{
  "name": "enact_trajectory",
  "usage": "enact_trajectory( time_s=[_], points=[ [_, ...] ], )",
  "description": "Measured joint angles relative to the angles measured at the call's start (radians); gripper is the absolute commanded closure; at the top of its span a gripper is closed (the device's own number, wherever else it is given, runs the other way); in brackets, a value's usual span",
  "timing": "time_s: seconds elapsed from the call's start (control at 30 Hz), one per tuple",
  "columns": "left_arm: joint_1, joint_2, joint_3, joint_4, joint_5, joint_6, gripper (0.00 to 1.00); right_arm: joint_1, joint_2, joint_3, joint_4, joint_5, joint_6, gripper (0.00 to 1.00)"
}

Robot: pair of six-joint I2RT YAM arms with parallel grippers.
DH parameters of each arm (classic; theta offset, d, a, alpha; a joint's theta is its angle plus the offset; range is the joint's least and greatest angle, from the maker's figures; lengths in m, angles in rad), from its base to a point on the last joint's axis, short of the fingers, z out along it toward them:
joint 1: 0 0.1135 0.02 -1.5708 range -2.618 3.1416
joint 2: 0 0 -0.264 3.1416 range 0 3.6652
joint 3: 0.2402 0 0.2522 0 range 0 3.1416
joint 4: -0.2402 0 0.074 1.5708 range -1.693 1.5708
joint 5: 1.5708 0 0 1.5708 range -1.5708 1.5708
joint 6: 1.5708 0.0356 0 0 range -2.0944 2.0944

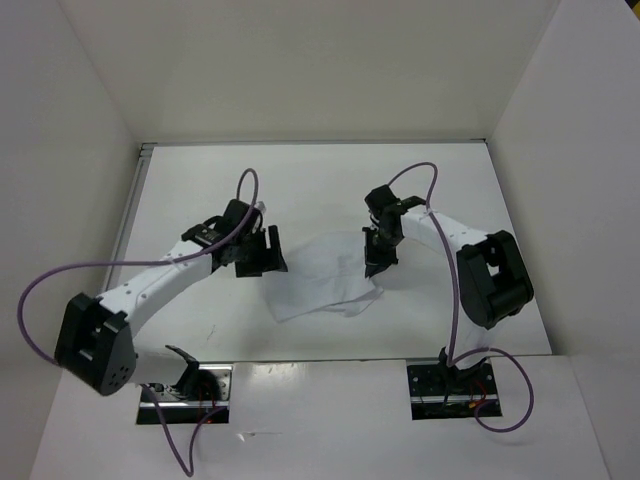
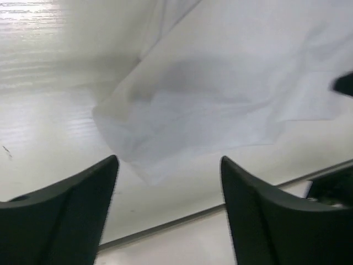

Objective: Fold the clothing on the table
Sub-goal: Flatten the skirt out

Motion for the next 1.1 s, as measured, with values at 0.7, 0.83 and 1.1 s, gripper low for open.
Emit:
enact_trajectory(
  time_s=[0.7,0.83,1.1],
  points=[
    [-0.037,-0.081,-0.241,0.058,-0.013,-0.178,0.46,0.0,-0.003,-0.021,0.004,-0.026,0.021,1.0],
    [-0.046,-0.035,-0.277,0.099,0.001,-0.179,0.51,0.0,-0.003,-0.029,0.004,-0.027,0.028,1.0],
    [-0.055,0.046,-0.286,0.197,0.028,-0.195,0.95,0.0,-0.004,-0.032,0.004,-0.029,0.037,1.0]
  ],
)
